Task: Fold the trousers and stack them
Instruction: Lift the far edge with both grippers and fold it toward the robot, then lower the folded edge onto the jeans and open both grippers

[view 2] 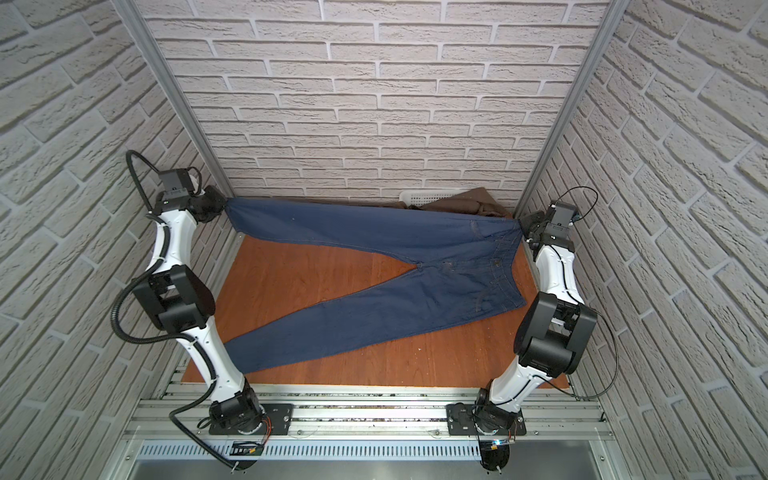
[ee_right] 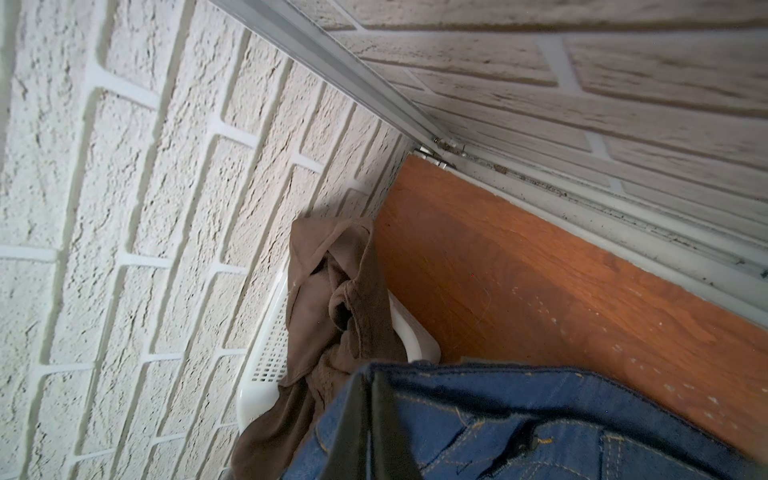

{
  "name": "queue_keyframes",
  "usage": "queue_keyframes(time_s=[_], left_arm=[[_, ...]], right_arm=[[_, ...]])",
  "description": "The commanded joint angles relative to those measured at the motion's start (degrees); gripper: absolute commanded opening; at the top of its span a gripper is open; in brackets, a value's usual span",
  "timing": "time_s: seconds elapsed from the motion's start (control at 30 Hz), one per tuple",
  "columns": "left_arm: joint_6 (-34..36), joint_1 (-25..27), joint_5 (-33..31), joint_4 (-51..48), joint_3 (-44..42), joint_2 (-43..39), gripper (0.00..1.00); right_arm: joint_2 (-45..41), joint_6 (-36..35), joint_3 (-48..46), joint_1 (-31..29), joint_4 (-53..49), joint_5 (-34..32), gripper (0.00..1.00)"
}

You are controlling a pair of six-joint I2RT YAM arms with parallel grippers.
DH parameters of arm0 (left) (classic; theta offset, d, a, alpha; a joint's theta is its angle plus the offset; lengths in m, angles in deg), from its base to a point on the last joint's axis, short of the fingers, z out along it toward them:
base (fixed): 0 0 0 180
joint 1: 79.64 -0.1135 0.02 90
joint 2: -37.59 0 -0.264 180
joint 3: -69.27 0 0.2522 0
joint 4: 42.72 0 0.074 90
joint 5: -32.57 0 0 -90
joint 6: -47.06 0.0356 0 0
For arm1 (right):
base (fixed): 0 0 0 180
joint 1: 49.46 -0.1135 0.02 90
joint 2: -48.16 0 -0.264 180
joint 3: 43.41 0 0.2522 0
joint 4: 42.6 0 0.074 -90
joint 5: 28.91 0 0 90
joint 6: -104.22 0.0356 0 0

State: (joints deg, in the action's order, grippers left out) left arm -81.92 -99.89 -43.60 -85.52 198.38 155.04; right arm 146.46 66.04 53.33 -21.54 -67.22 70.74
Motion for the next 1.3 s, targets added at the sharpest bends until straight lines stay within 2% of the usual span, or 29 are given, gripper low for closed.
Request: queue_keyframes(time_s=[0.0,0.13,0.33,0.43,0.6,0.8,0.97,1.27], left_arm=[[-2.64,-3.55,-3.55,11.75,-14.09,-10.75,0.00],[-6.14,-7.41,-1.83,20.26,-33.46,-22.29,0.00],[-7.24,-11.55,-1.57,24.87,-54.51,-38.24,0.00],[-8.29,-14.58,-0.35,24.95,-61.87,-45.60,0.00],[-8.40,-18.41,0.63,21.93,-69.81,-57.11,0.00],[-8.85,-20.14,-1.73,17.82,-77.98,-68.09,0.00],[-9.46,-20.87,-1.67,14.31,-82.35,-73.07,0.00],[-7.34,-20.97,-3.41,6.50,-83.42,-78.88,0.00]], right_arm=[[-3.57,-1.55,-2.66,1.88,5.38,-7.31,0.05],[-4.17,-2.61,-6.18,2.71,4.61,-7.72,0.06],[-5.73,-3.75,-11.84,4.54,4.20,-7.35,0.06],[-7.59,-4.84,-13.99,5.88,3.10,-7.77,0.06],[-11.87,-5.98,-16.78,7.98,0.51,-10.11,0.06],[-15.71,-5.68,-21.87,9.26,-0.90,-13.01,0.06],[-17.58,-5.66,-24.67,9.83,-3.04,-16.12,0.05],[-18.32,-5.76,-26.24,10.13,-7.07,-21.20,0.06]])
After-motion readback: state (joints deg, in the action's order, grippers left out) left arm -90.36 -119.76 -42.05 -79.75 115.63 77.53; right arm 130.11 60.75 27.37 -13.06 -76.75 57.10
